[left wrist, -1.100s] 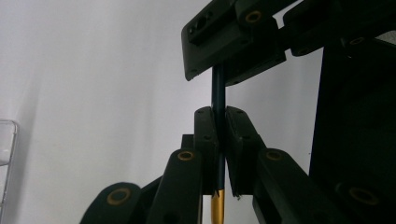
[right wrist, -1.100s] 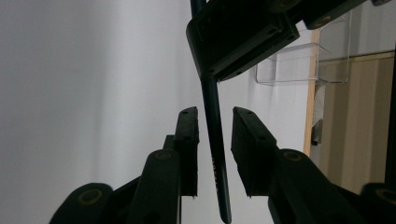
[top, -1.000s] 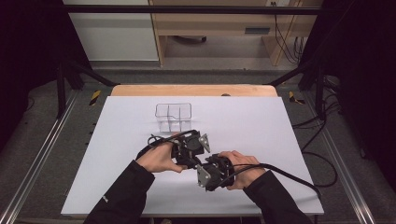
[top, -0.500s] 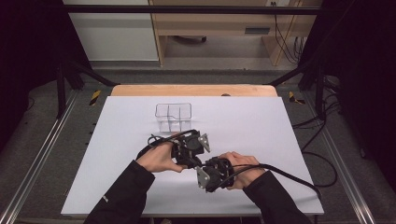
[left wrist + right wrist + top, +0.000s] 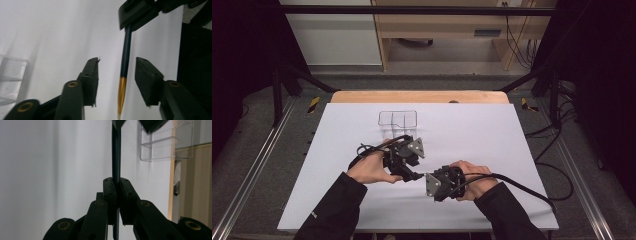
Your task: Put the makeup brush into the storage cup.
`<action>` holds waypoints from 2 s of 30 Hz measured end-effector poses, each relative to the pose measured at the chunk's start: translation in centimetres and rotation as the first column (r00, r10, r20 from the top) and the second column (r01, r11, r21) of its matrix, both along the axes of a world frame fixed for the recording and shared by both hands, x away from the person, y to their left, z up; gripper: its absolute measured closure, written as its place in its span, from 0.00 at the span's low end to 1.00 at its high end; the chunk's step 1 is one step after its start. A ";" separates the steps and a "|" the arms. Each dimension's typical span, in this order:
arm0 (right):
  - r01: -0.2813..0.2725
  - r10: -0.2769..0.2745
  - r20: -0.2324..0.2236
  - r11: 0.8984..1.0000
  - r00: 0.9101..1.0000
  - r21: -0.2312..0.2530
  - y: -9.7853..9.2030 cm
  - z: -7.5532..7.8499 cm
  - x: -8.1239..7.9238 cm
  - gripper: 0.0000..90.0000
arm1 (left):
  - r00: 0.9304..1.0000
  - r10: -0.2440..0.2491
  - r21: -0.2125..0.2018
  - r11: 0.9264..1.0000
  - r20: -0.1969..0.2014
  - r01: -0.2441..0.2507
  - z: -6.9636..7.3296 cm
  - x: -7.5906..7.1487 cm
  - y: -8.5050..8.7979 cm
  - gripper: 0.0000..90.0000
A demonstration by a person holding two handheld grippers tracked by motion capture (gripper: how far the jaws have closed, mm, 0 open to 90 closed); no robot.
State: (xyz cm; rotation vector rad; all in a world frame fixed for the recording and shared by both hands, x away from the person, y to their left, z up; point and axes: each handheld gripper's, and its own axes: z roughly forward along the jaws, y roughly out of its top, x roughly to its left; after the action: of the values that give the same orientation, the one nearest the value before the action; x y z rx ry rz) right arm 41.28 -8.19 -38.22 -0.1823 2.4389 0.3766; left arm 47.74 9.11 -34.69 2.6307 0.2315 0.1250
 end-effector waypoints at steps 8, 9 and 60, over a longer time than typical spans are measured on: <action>0.064 -0.063 -0.028 0.997 0.998 0.043 -1.6 -0.1 0.4 0.94 | 0.995 0.084 -0.070 0.994 0.055 -0.080 -0.1 0.0 3.9 0.37; 0.074 -0.073 -0.032 0.996 0.997 0.051 -1.8 -0.1 0.5 0.94 | 0.994 0.094 -0.081 0.993 0.056 -0.089 -0.2 0.0 4.4 0.36; 0.442 -0.251 -0.380 0.677 0.890 0.588 -6.8 -3.3 2.2 0.94 | 0.828 0.556 -0.637 0.613 -0.072 -0.467 -5.7 -2.6 8.4 0.18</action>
State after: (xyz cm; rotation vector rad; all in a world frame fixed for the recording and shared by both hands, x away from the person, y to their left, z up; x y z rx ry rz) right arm 43.49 -15.00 -41.54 0.6914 2.3487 1.1207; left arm 45.13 17.53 -40.34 1.7952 0.8350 0.3504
